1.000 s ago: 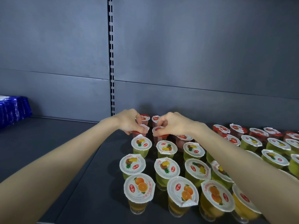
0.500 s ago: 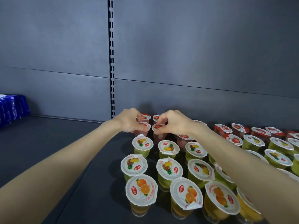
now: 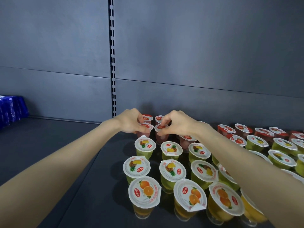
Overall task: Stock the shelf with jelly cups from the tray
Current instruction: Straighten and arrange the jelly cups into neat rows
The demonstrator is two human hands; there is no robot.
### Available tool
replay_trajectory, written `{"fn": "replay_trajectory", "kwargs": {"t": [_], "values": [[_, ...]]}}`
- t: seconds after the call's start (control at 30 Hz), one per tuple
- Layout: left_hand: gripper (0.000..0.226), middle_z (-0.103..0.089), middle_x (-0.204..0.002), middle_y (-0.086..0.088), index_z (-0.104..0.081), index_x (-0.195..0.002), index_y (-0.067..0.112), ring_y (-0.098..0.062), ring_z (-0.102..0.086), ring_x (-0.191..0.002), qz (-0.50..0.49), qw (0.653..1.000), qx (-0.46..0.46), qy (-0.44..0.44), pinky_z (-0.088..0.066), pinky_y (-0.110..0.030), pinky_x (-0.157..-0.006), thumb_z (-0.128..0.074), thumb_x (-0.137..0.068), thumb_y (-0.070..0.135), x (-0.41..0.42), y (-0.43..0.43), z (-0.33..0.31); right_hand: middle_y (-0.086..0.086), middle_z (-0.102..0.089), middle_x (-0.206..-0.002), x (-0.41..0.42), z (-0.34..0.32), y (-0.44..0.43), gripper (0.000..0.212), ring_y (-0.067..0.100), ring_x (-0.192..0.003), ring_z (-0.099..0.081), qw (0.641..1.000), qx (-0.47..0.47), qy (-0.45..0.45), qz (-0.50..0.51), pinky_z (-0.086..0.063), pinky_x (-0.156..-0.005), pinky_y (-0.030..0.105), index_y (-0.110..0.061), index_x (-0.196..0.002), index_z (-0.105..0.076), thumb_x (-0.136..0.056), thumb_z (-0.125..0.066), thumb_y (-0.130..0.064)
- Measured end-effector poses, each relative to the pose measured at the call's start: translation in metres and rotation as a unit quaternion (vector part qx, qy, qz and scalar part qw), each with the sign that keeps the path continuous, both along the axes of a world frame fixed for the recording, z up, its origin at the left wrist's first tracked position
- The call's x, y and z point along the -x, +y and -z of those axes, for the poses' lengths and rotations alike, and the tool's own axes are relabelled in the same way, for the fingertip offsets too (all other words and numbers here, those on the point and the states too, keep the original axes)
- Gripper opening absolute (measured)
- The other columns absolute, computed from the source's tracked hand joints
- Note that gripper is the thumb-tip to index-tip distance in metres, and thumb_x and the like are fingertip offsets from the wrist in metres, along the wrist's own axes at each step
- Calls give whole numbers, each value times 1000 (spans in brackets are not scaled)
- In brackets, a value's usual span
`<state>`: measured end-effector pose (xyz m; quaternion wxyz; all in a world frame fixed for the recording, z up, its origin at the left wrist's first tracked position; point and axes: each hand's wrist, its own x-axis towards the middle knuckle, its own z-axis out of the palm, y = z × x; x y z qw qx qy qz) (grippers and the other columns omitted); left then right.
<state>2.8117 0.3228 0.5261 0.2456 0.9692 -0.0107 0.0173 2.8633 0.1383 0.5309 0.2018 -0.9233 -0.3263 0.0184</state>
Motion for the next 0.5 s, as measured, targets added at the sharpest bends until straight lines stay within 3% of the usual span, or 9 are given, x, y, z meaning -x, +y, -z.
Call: {"fn": "replay_trajectory", "kwargs": {"t": [0.2, 0.5], "values": [[48, -67, -105, -13, -67, -106, 2, -23, -63, -88, -8, 1000, 2, -15, -52, -35, -82, -71, -79, 41, 2, -4, 1, 3, -68, -108, 3, -2, 0, 30, 15, -93, -61, 1000, 8, 3, 0, -48, -76, 27, -11, -102, -73, -80, -74, -31], [49, -65, -110, -9, -63, -109, 4, -18, -55, -91, -16, 1000, -2, -26, -43, -28, -77, -70, -80, 42, 5, -6, 3, 3, -68, -107, 8, -3, 1, 29, 17, -92, -61, 1000, 22, -1, 6, -51, -80, 33, -11, -102, -73, -81, -73, -32]]}}
